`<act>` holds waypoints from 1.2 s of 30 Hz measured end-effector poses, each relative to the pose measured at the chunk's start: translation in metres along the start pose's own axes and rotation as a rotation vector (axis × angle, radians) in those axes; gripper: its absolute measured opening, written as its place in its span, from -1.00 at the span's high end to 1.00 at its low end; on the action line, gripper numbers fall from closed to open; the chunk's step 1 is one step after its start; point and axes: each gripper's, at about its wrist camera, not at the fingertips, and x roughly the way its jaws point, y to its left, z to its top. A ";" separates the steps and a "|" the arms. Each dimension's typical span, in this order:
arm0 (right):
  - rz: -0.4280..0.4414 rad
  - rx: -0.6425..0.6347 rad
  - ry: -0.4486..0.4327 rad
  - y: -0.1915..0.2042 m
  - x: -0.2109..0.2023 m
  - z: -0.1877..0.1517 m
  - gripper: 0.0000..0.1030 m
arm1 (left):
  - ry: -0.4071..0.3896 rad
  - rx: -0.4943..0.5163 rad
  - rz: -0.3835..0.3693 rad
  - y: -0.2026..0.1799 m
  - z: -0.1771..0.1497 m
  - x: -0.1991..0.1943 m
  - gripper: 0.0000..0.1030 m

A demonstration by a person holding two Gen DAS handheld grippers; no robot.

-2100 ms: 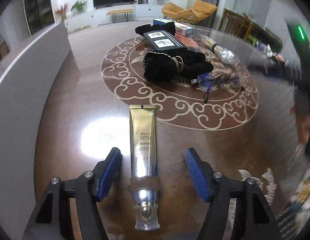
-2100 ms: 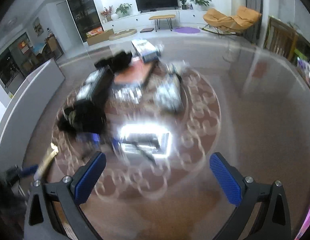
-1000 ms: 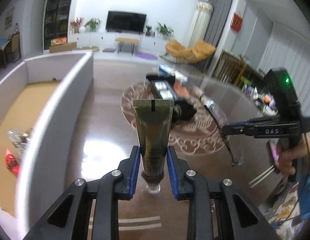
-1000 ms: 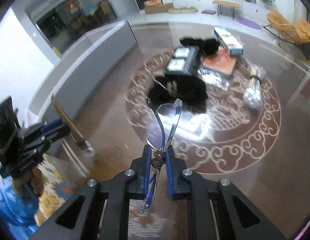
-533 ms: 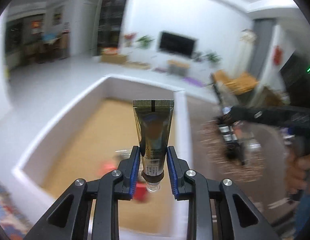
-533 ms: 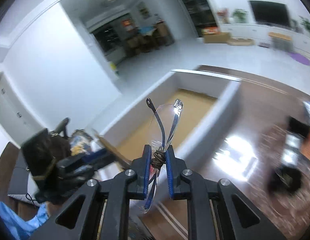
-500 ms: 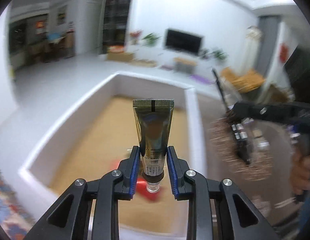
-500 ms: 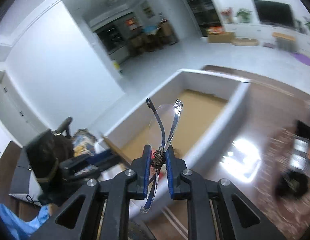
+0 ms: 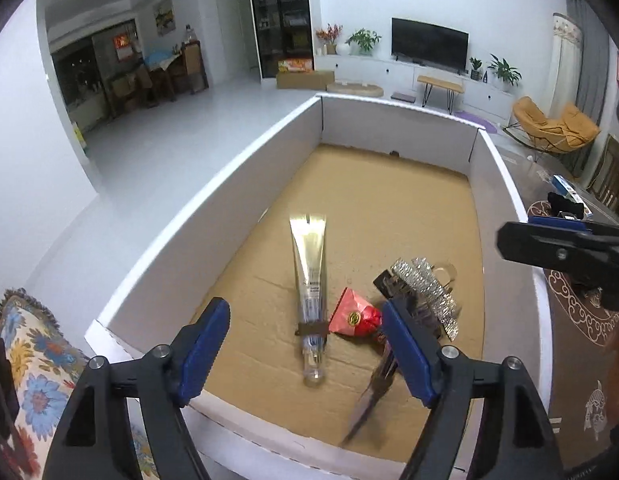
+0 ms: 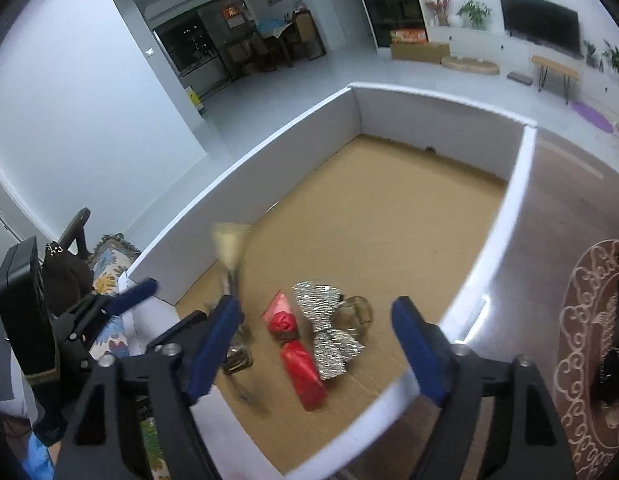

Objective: Organize objects
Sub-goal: 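Carry the tube and glasses over the cardboard box and open both grippers, then grasp the black velvet pouch with the left gripper while the right grasps the cotton swab bag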

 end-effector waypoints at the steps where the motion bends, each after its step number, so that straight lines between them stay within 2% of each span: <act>1: -0.011 0.003 -0.010 -0.004 -0.003 -0.001 -0.66 | -0.002 0.002 -0.002 -0.002 0.001 0.000 -0.50; 7: -0.057 0.026 -0.029 -0.035 -0.028 -0.018 -0.66 | -0.020 0.015 -0.014 -0.019 0.006 -0.011 -0.50; 11: -0.163 0.010 -0.038 -0.073 -0.053 -0.058 -0.68 | -0.028 0.021 -0.038 -0.031 0.004 -0.023 -0.51; 13: -0.252 0.005 -0.033 -0.105 -0.068 -0.090 -0.68 | -0.034 0.029 -0.078 -0.042 0.001 -0.031 -0.51; 17: -0.479 0.028 -0.013 -0.174 -0.101 -0.156 -0.68 | -0.049 0.069 -0.216 -0.084 -0.008 -0.055 -0.51; 20: -0.581 0.100 -0.011 -0.221 -0.129 -0.192 -0.68 | -0.058 0.125 -0.344 -0.129 -0.016 -0.077 -0.51; 22: -0.613 0.149 -0.017 -0.244 -0.143 -0.205 -0.68 | -0.046 0.173 -0.435 -0.164 -0.022 -0.086 -0.53; 24: -0.632 0.205 -0.016 -0.264 -0.149 -0.217 -0.68 | -0.015 0.235 -0.521 -0.206 -0.027 -0.084 -0.72; 25: -0.633 0.228 -0.016 -0.273 -0.153 -0.218 -0.68 | -0.008 0.263 -0.540 -0.226 -0.030 -0.078 -0.73; 29: -0.624 0.296 -0.021 -0.292 -0.159 -0.234 -0.68 | 0.044 0.322 -0.578 -0.286 -0.025 -0.038 -0.73; 32: -0.608 0.308 -0.046 -0.292 -0.164 -0.239 -0.69 | -0.003 0.372 -0.618 -0.324 -0.001 -0.013 -0.73; 34: -0.607 0.315 -0.054 -0.293 -0.166 -0.239 -0.69 | -0.038 0.469 -0.652 -0.355 0.014 0.003 -0.73; 36: -0.622 0.317 -0.049 -0.295 -0.166 -0.240 -0.69 | -0.070 0.580 -0.626 -0.388 0.023 0.021 -0.73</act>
